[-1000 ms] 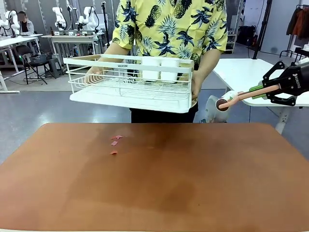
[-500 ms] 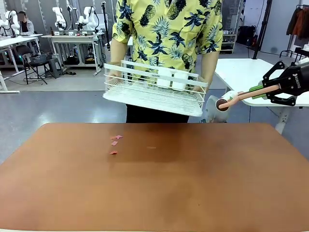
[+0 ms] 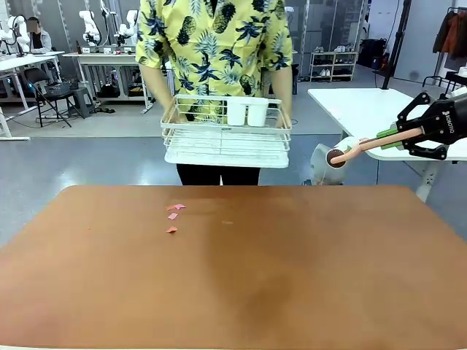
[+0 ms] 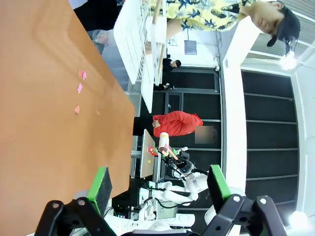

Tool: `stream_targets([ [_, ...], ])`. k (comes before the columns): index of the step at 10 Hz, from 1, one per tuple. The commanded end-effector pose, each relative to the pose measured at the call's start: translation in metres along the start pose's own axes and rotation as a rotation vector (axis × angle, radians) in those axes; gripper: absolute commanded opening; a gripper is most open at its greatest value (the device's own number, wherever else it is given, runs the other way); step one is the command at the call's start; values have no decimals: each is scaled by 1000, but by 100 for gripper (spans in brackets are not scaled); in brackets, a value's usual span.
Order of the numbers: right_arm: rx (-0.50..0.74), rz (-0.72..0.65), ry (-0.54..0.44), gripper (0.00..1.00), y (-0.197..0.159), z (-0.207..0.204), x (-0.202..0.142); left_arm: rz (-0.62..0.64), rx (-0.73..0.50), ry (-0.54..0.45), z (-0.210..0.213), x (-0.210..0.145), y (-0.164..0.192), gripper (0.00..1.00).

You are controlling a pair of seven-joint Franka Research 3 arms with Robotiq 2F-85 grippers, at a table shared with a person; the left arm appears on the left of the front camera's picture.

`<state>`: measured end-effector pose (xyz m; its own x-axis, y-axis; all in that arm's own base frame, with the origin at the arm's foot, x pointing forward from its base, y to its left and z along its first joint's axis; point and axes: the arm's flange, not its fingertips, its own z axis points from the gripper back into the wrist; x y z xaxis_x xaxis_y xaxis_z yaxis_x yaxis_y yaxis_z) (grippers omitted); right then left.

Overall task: Clean the table.
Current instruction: Clean the table with the Lint Roller when the human lifts the Dish drying rack.

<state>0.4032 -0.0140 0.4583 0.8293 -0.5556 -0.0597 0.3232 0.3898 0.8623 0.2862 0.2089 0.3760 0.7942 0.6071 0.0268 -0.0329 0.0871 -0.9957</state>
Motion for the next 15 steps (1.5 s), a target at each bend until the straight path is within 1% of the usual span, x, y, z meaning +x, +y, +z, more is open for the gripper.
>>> stream_targets([
  [1, 5, 2, 5, 0, 2, 0, -2, -22, -5, 13, 4, -2, -1, 100],
  [2, 0, 0, 0, 21, 0, 0, 0, -22, -5, 13, 4, -2, -1, 100],
  [3, -38, 122, 56, 21, 18, 2, 3, -22, -5, 13, 4, -2, -1, 100],
  [4, -149, 258, 150, 21, 49, -2, 16, -22, -5, 13, 4, -2, -1, 100],
  [5, -232, 366, 229, 21, 80, -18, 31, -22, -5, 13, 4, -2, -1, 100],
  [6, -288, 443, 273, 21, 106, -50, 45, -22, -5, 13, 4, -2, -1, 100],
  [7, -341, 505, 340, 21, 118, -90, 48, -22, -5, 13, 4, -2, -1, 100],
  [8, -340, 517, 384, 21, 119, -130, 45, -22, -5, 13, 4, -2, -1, 100],
  [9, -366, 551, 431, 21, 109, -173, 34, -22, -5, 13, 4, -2, -1, 100],
  [10, -402, 570, 424, 21, 96, -205, 26, -22, -5, 13, 4, -2, -1, 100],
  [11, -388, 555, 439, 21, 87, -226, 22, -22, -5, 13, 4, -2, -1, 100],
  [12, -369, 530, 438, 21, 81, -237, 21, -22, -5, 13, 4, -2, -1, 100],
  [13, -363, 548, 383, 21, 77, -239, 16, -22, -5, 13, 4, -2, -1, 100],
  [14, -344, 550, 337, 21, 76, -232, 11, -22, -5, 13, 4, -2, -1, 100],
  [15, -396, 528, 442, 21, 71, -249, 18, -22, -5, 13, 4, -2, -1, 100],
])
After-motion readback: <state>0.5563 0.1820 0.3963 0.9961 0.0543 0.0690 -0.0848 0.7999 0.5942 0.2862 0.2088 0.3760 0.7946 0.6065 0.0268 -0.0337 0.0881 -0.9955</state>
